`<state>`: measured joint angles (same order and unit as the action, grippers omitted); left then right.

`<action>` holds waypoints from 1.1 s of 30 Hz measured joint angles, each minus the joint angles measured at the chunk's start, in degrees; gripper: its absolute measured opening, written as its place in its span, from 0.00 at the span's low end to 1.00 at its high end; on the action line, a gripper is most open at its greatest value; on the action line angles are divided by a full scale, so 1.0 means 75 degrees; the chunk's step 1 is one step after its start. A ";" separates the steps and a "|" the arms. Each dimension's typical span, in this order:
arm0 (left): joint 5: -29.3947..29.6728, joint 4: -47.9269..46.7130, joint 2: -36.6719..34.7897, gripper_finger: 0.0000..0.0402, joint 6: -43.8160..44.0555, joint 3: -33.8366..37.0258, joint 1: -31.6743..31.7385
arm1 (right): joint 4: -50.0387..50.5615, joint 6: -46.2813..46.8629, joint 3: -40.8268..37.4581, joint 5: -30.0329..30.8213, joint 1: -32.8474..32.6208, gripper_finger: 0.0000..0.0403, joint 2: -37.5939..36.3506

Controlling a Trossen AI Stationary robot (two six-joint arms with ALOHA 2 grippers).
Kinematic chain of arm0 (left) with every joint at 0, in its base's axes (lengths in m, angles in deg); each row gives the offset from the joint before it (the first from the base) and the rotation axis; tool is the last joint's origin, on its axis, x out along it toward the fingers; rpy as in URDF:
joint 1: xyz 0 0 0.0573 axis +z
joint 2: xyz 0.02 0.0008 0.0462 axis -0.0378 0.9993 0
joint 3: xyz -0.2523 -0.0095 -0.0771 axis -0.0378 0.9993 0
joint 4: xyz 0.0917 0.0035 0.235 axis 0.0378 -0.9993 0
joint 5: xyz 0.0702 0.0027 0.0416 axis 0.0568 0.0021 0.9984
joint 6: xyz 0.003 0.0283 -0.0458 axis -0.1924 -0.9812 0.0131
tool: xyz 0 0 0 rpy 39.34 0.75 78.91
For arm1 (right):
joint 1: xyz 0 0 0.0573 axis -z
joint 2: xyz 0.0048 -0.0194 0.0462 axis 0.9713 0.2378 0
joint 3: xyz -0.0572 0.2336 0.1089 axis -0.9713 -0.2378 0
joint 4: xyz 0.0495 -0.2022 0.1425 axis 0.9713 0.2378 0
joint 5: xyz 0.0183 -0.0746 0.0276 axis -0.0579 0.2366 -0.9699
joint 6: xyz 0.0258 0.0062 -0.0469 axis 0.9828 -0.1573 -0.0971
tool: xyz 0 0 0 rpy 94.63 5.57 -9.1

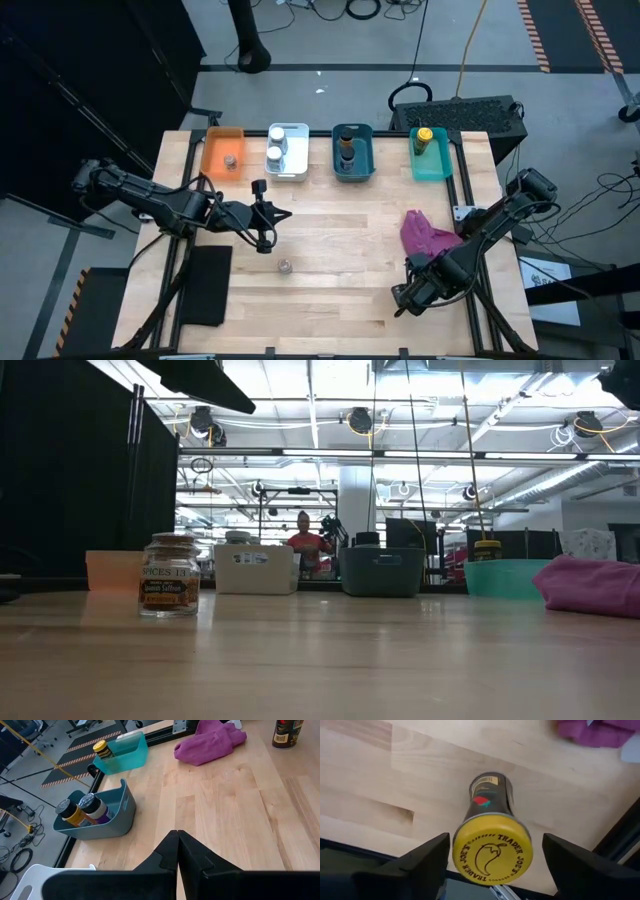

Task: Sort spices by type
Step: Put the yellow seasoning bottle into the blue bin

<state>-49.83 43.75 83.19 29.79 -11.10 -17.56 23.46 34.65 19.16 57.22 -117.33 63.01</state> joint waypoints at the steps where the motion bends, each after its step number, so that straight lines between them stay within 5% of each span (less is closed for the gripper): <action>1: 0.0000 -0.0009 0.0000 0.03 -0.0001 0.0000 0.0000 | 0.0036 0.0000 0.0000 0.0015 0.0002 0.73 0.0000; 12: 0.0000 -0.0016 0.0000 0.03 -0.0003 0.0000 0.0000 | 0.0168 0.0000 0.0000 0.0031 0.0003 0.48 -0.0006; 33: 0.0000 -0.0021 0.0000 0.03 -0.0001 0.0000 0.0000 | 0.0478 -0.0674 0.0688 0.0084 0.0482 0.48 -0.0105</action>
<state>-49.83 43.59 83.19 29.79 -11.10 -17.56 27.04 29.60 24.32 57.84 -113.71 62.23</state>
